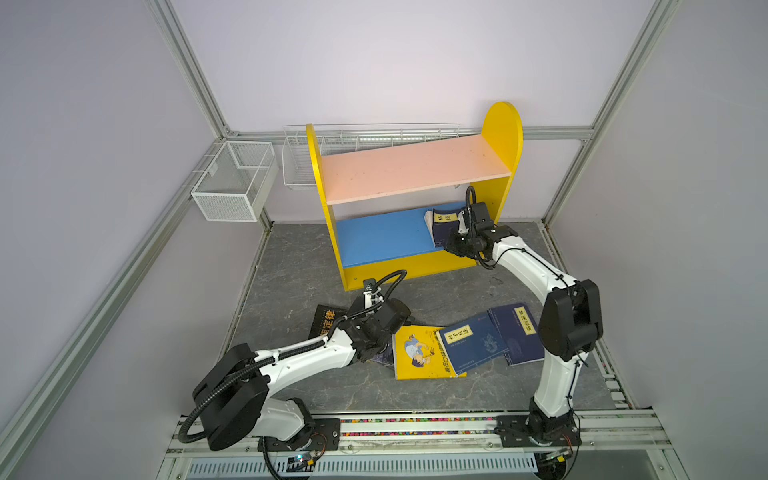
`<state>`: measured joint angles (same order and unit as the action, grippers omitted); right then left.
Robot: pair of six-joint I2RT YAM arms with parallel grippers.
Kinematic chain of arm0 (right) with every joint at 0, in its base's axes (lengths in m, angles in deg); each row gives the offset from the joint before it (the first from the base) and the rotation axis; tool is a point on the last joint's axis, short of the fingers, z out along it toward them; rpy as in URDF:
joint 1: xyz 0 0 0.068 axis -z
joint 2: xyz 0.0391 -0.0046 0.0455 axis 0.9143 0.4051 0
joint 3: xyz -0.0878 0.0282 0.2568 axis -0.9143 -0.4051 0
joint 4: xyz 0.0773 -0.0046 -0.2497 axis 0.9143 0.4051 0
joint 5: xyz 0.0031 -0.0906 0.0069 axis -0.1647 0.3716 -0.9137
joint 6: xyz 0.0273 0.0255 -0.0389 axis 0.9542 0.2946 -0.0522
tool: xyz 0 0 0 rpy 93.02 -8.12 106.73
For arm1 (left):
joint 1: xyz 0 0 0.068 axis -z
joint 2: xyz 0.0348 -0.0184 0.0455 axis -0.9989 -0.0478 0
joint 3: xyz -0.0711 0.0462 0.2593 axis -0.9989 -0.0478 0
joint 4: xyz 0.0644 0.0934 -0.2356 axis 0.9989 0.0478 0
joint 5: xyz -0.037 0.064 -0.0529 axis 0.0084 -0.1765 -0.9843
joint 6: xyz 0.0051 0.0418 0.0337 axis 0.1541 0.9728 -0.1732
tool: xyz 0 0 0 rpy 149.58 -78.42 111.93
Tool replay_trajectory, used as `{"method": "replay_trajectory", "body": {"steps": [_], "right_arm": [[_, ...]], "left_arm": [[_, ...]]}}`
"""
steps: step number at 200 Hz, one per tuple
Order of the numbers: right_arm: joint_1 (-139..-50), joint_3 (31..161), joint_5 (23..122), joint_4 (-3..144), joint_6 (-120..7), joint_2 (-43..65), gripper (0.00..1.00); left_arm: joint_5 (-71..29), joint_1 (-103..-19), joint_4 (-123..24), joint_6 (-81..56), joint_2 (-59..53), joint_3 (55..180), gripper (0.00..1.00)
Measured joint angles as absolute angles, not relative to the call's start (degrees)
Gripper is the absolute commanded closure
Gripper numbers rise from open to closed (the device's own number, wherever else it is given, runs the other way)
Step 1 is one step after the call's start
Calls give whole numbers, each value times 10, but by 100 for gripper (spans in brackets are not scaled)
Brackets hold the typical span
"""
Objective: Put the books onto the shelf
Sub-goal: 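Lower the yin-yang book onto the blue shelf and open the right gripper, then reach both grippers down to the dark blue book with a figure cover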
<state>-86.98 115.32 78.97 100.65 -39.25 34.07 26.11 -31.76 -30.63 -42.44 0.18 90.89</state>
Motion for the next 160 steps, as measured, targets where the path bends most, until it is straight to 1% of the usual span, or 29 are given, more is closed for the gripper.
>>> {"method": "replay_trajectory", "body": {"steps": [28,61,96,119,131,139,160], "right_arm": [[-870,1145,797,999,-392,337,83],[-865,1093,804,977,-387,299,82],[-844,1006,815,945,-349,217,81],[-796,913,815,911,-273,153,79],[-761,847,813,885,-216,122,76],[-738,800,813,871,-172,104,71],[-707,679,813,855,-66,66,51]], "left_arm": [[261,-318,-306,-424,2,909,62],[261,-318,-306,-424,2,909,62],[260,-318,-306,-424,2,909,62],[255,-318,-306,-421,2,909,62],[248,-318,-305,-416,-1,911,62],[241,-318,-303,-409,-4,915,62],[219,-318,-305,-389,-19,928,62]]}}
